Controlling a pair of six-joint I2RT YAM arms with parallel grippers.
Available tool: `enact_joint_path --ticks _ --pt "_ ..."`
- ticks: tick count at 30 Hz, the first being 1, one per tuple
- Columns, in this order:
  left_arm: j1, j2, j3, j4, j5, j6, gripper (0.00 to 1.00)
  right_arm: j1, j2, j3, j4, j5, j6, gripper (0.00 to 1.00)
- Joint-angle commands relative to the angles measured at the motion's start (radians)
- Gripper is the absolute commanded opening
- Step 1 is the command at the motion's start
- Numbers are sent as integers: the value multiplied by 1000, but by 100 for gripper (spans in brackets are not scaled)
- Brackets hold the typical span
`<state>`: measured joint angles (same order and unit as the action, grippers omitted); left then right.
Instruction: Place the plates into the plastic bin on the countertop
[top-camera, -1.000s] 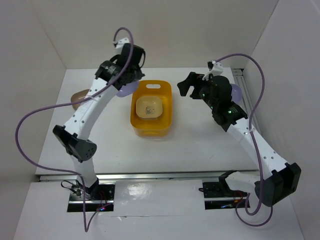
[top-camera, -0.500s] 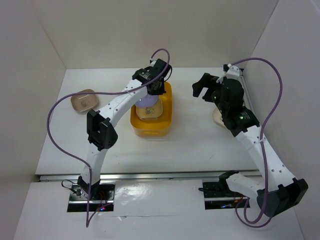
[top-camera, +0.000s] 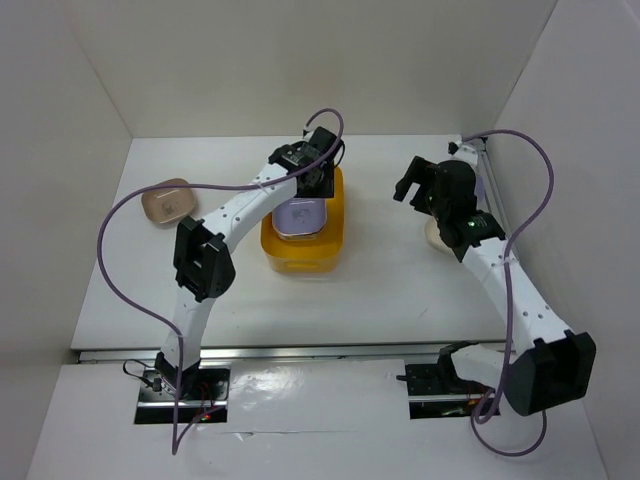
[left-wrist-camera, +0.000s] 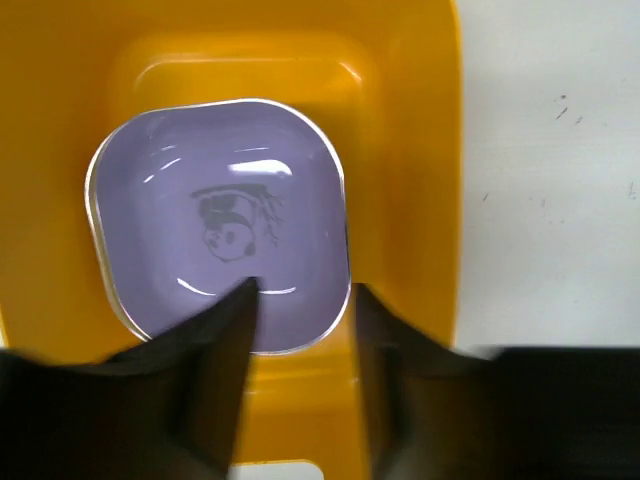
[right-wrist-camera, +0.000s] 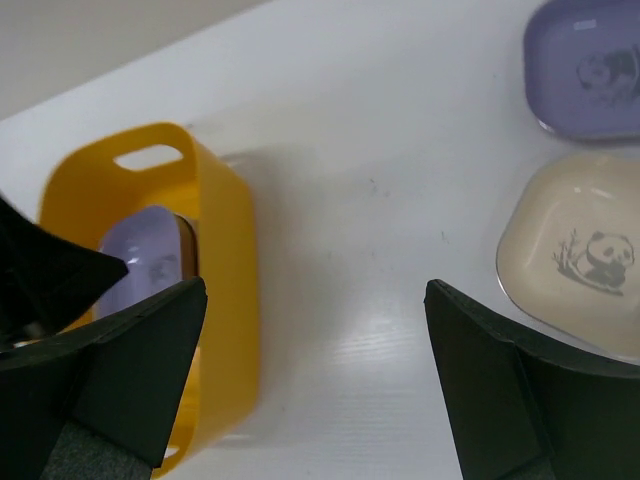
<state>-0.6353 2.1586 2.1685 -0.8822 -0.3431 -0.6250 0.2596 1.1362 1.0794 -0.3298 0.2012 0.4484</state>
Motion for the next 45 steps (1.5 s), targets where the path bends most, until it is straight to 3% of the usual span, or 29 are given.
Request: enact_joint_path --ticks 1,9,17,24,28,31,34,37,41,45 --pt "5 -46 -22 35 -8 18 61 -71 58 -59 67 -37 36 97" --pt "-81 -276 -119 35 -71 27 92 -174 172 -124 106 -52 24 97" --pt "-138 -532 -380 35 -181 -11 98 -209 360 -122 146 -40 24 92" --pt "-138 -684 -567 12 -171 -53 99 -218 536 -84 178 15 24 84" --pt "-138 -758 -650 12 -139 -53 99 -218 597 -62 167 41 42 74" --pt "-138 -824 -713 22 -138 -64 99 -208 608 -71 167 41 42 49" --pt "-138 -864 -739 -7 -203 -91 99 -165 608 -72 176 53 42 14" --pt "-118 -908 -748 -37 -243 -126 99 -102 597 -56 146 53 55 0" --pt "-60 -991 -775 -15 -209 -136 99 18 534 17 86 92 55 0" --pt "12 -1045 -805 8 -142 -90 99 122 488 193 -61 187 -10 0"
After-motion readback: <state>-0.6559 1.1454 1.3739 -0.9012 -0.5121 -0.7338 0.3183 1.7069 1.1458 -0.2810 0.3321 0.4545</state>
